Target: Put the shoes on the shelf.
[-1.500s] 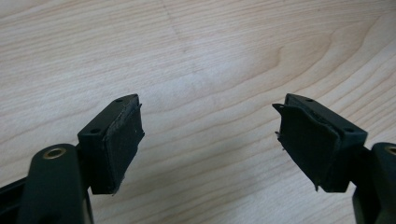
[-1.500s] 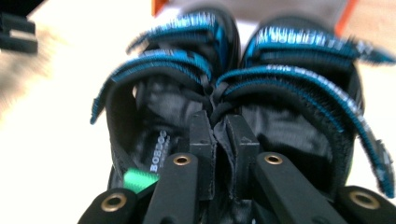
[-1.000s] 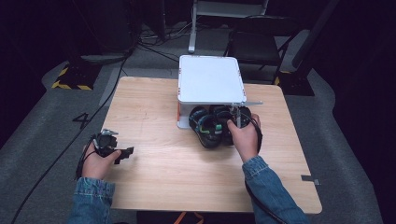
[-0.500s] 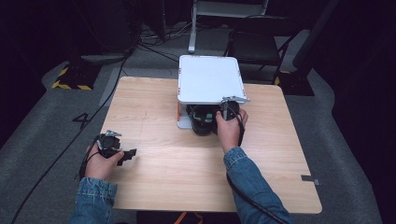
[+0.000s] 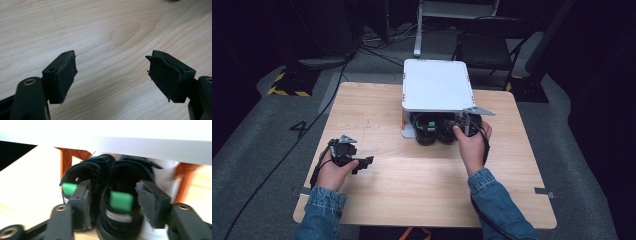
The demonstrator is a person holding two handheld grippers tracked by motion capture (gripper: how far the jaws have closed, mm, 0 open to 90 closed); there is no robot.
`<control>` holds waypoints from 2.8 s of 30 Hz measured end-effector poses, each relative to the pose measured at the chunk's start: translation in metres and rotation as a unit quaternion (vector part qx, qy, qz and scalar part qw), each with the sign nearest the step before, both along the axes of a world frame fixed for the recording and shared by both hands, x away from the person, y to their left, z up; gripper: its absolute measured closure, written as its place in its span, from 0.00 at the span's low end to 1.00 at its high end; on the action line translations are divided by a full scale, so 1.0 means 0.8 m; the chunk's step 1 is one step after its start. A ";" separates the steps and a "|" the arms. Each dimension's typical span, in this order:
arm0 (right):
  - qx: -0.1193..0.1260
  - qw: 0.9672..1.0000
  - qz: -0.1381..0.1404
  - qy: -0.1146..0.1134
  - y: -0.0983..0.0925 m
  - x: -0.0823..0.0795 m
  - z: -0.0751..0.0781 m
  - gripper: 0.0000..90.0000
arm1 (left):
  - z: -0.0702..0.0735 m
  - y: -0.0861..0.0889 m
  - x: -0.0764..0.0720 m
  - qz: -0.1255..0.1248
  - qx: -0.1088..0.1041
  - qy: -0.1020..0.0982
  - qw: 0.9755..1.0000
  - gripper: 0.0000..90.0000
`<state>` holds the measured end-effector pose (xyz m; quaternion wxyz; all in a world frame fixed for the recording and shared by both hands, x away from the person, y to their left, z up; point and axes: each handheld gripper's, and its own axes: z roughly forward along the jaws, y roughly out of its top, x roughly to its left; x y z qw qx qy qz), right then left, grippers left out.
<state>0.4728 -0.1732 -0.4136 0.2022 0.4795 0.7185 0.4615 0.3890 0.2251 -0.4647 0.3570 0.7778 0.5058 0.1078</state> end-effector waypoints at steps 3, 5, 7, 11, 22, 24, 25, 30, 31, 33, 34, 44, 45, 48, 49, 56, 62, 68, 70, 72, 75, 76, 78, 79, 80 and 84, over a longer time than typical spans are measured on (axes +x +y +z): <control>-0.002 1.000 0.013 -0.012 -0.022 -0.016 0.004 0.44 | 0.004 -0.019 0.002 -0.013 -0.001 -0.012 1.000 0.24; -0.006 1.000 0.026 -0.013 -0.032 -0.026 0.004 0.41 | 0.006 -0.032 0.003 -0.026 -0.003 -0.021 0.999 0.24; -0.011 0.999 0.034 -0.008 -0.038 -0.035 0.002 0.41 | 0.008 -0.045 0.004 -0.041 -0.007 -0.030 0.999 0.25; -0.032 0.999 0.034 -0.007 -0.046 -0.051 -0.001 0.46 | 0.012 -0.069 0.006 -0.068 0.000 -0.041 0.997 0.29; -0.035 0.995 0.084 0.050 -0.051 -0.078 -0.026 0.79 | 0.011 -0.124 0.009 -0.106 0.001 -0.051 0.993 0.41; -0.041 0.994 0.092 0.052 -0.051 -0.079 -0.030 0.79 | 0.009 -0.131 0.010 -0.114 -0.002 -0.051 0.992 0.44; -0.043 0.993 0.094 0.050 -0.051 -0.078 -0.032 0.79 | 0.008 -0.134 0.010 -0.118 -0.007 -0.050 0.992 0.45; -0.052 0.993 0.097 0.048 -0.047 -0.070 -0.048 0.78 | -0.001 -0.155 0.020 -0.128 -0.014 -0.058 0.990 0.56; -0.050 0.993 0.097 0.048 -0.045 -0.068 -0.052 0.78 | -0.003 -0.159 0.023 -0.126 -0.015 -0.060 0.990 0.57; -0.046 0.993 0.097 0.050 -0.041 -0.061 -0.060 0.78 | -0.008 -0.170 0.029 -0.125 -0.021 -0.057 0.990 0.62; -0.046 0.993 0.099 0.052 -0.039 -0.058 -0.063 0.78 | -0.011 -0.176 0.032 -0.126 -0.022 -0.056 0.990 0.63; -0.041 0.993 0.097 0.060 -0.019 -0.031 -0.084 0.78 | -0.028 -0.222 0.062 -0.116 -0.004 -0.068 0.991 0.69; -0.043 0.993 0.092 0.061 -0.019 -0.029 -0.086 0.77 | -0.026 -0.222 0.064 -0.112 -0.004 -0.064 0.992 0.73; -0.052 0.995 0.068 0.058 -0.020 -0.024 -0.090 0.73 | -0.025 -0.221 0.065 -0.109 -0.007 -0.059 0.992 0.74; -0.053 0.995 0.060 0.056 -0.021 -0.023 -0.092 0.71 | -0.026 -0.221 0.065 -0.108 -0.002 -0.060 0.992 0.74; -0.046 0.997 0.052 0.042 -0.018 -0.017 -0.097 0.62 | -0.027 -0.222 0.066 -0.084 0.015 -0.071 0.994 0.69; -0.063 0.995 0.063 0.040 -0.010 -0.005 -0.100 0.63 | -0.031 -0.217 0.075 -0.069 0.007 -0.079 0.994 0.65; -0.060 0.996 0.059 0.040 -0.010 0.013 -0.100 0.66 | -0.039 -0.212 0.094 -0.054 -0.006 -0.079 0.995 0.63; -0.060 0.996 0.059 0.036 -0.008 0.018 -0.098 0.63 | -0.040 -0.211 0.105 -0.051 -0.020 -0.074 0.996 0.62; -0.065 0.996 0.057 0.035 -0.004 0.026 -0.098 0.64 | -0.040 -0.211 0.112 -0.042 -0.035 -0.066 0.996 0.64; -0.060 0.996 0.049 0.037 -0.004 0.037 -0.099 0.64 | -0.035 -0.214 0.120 -0.051 -0.025 -0.065 0.996 0.65; -0.059 0.996 0.047 0.037 -0.005 0.041 -0.100 0.62 | -0.036 -0.214 0.123 -0.050 -0.020 -0.075 0.996 0.63; -0.058 0.997 0.046 0.036 -0.005 0.047 -0.101 0.62 | -0.036 -0.214 0.128 -0.042 -0.018 -0.079 0.996 0.60; -0.060 0.996 0.048 0.034 -0.004 0.049 -0.101 0.62 | -0.036 -0.213 0.131 -0.038 -0.017 -0.080 0.996 0.60; -0.062 0.996 0.048 0.035 -0.003 0.051 -0.101 0.61 | -0.036 -0.214 0.133 -0.034 -0.019 -0.081 0.996 0.59; -0.069 0.996 0.047 0.031 -0.002 0.054 -0.101 0.59 | -0.036 -0.223 0.138 -0.052 -0.019 -0.093 0.994 0.56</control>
